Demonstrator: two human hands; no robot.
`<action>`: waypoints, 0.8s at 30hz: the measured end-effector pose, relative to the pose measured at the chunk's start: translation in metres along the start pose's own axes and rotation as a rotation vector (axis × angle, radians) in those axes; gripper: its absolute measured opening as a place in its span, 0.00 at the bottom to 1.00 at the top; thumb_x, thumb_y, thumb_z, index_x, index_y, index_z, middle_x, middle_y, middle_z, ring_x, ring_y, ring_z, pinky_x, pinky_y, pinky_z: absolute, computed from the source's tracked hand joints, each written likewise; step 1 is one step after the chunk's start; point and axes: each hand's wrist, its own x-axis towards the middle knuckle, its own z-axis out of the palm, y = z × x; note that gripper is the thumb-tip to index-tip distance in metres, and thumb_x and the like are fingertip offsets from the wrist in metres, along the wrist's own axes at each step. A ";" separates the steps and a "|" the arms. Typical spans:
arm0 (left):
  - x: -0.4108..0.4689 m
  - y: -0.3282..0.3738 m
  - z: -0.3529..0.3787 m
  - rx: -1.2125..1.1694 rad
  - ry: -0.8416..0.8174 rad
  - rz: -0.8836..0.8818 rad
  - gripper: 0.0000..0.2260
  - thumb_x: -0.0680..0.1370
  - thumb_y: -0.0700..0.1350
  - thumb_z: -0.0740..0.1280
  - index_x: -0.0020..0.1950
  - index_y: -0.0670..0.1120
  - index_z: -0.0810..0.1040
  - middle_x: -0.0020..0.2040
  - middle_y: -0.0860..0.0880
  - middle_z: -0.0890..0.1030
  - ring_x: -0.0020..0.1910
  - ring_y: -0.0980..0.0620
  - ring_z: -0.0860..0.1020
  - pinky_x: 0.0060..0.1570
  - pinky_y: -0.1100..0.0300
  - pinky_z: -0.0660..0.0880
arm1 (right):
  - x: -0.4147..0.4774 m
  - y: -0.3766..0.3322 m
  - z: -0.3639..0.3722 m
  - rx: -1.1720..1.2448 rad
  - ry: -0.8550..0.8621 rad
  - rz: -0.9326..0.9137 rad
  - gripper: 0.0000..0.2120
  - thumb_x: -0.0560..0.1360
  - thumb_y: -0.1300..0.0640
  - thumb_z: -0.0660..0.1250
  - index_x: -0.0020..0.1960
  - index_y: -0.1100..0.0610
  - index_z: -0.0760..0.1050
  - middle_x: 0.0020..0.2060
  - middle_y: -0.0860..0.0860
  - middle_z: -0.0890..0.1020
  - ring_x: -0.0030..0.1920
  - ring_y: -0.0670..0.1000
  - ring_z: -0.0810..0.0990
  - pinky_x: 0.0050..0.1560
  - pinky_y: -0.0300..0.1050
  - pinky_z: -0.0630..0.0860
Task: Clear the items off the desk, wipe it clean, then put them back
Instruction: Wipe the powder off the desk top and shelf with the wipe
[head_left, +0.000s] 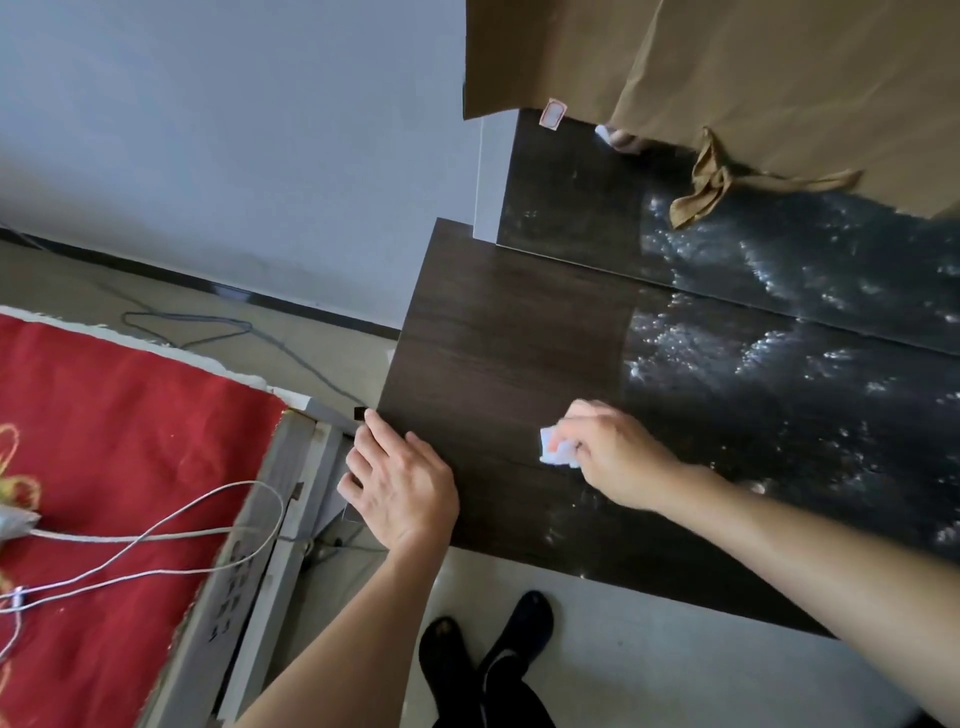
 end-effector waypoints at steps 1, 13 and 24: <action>0.000 0.000 0.000 0.003 0.002 -0.001 0.23 0.80 0.48 0.55 0.73 0.41 0.60 0.67 0.41 0.70 0.62 0.41 0.69 0.59 0.43 0.64 | -0.008 -0.003 -0.003 0.038 -0.116 0.000 0.16 0.69 0.71 0.57 0.45 0.56 0.80 0.43 0.52 0.76 0.45 0.53 0.74 0.45 0.49 0.73; 0.000 -0.001 0.006 0.016 0.032 0.009 0.22 0.79 0.48 0.55 0.72 0.40 0.62 0.64 0.41 0.71 0.59 0.40 0.70 0.56 0.43 0.64 | 0.076 0.028 -0.024 -0.104 0.293 0.110 0.06 0.71 0.65 0.65 0.46 0.57 0.77 0.45 0.59 0.75 0.46 0.61 0.76 0.44 0.51 0.74; -0.003 -0.003 0.000 -0.031 0.048 0.052 0.22 0.80 0.47 0.54 0.72 0.39 0.62 0.64 0.39 0.71 0.59 0.38 0.69 0.57 0.42 0.64 | -0.092 -0.011 0.007 0.066 -0.163 0.145 0.13 0.70 0.66 0.59 0.40 0.52 0.78 0.42 0.50 0.74 0.44 0.51 0.76 0.40 0.41 0.67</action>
